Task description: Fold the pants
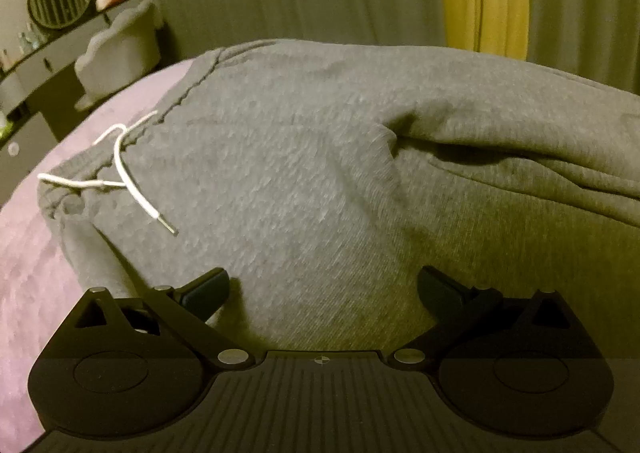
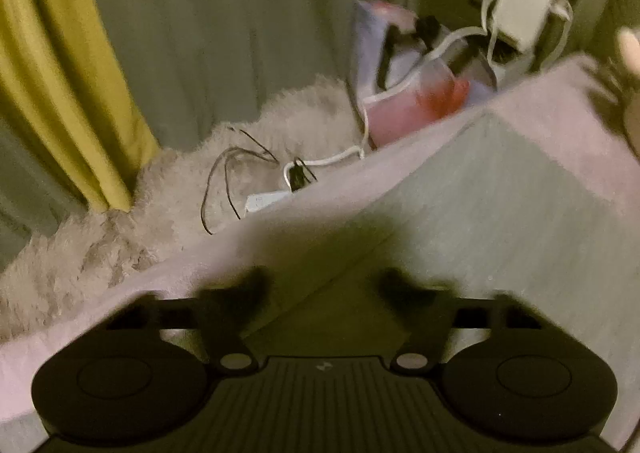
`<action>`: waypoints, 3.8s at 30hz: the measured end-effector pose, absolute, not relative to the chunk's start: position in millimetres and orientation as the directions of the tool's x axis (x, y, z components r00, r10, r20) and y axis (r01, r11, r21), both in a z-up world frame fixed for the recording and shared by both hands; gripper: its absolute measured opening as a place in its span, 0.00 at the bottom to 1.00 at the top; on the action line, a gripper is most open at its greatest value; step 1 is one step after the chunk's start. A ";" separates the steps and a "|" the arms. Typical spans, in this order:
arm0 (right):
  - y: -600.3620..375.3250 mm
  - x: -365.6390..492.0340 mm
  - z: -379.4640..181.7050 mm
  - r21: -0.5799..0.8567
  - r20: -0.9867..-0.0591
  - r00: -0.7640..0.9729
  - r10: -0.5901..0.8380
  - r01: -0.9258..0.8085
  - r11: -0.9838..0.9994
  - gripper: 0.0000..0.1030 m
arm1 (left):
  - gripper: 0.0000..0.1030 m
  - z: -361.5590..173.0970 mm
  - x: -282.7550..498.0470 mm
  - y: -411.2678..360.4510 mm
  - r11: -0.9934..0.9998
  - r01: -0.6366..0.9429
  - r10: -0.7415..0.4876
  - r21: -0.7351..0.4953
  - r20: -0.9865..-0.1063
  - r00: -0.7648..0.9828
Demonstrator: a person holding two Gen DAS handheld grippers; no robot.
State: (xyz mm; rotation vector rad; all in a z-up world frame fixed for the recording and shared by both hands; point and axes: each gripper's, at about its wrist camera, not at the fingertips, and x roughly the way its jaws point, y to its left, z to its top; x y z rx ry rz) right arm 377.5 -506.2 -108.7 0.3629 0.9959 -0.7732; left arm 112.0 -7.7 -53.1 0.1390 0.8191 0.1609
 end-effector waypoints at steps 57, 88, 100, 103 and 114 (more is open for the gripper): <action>-507.5 -53.7 10.4 0.757 -0.443 0.875 -0.195 0.481 0.442 0.04 | 1.00 -24.7 96.4 10.1 0.980 -0.132 0.201 0.152 -0.726 0.657; -504.2 -57.3 -101.0 0.368 -0.763 0.581 -0.283 0.751 0.548 0.07 | 0.36 7.0 154.1 261.5 0.758 -0.517 0.035 -0.398 -0.766 0.642; -505.9 -58.8 -101.2 0.382 -0.758 0.591 -0.276 0.745 0.547 0.09 | 0.21 -7.7 161.0 279.9 0.639 -0.591 -0.026 -0.493 -0.781 0.624; -506.0 -59.1 -101.3 0.382 -0.758 0.591 -0.276 0.744 0.548 0.09 | 0.08 -9.6 162.1 282.5 0.626 -0.605 -0.026 -0.492 -0.789 0.614; -506.7 -59.4 -101.4 0.387 -0.756 0.595 -0.273 0.743 0.547 0.09 | 0.06 39.8 131.4 200.9 0.825 -0.297 -0.159 -0.481 -0.701 0.695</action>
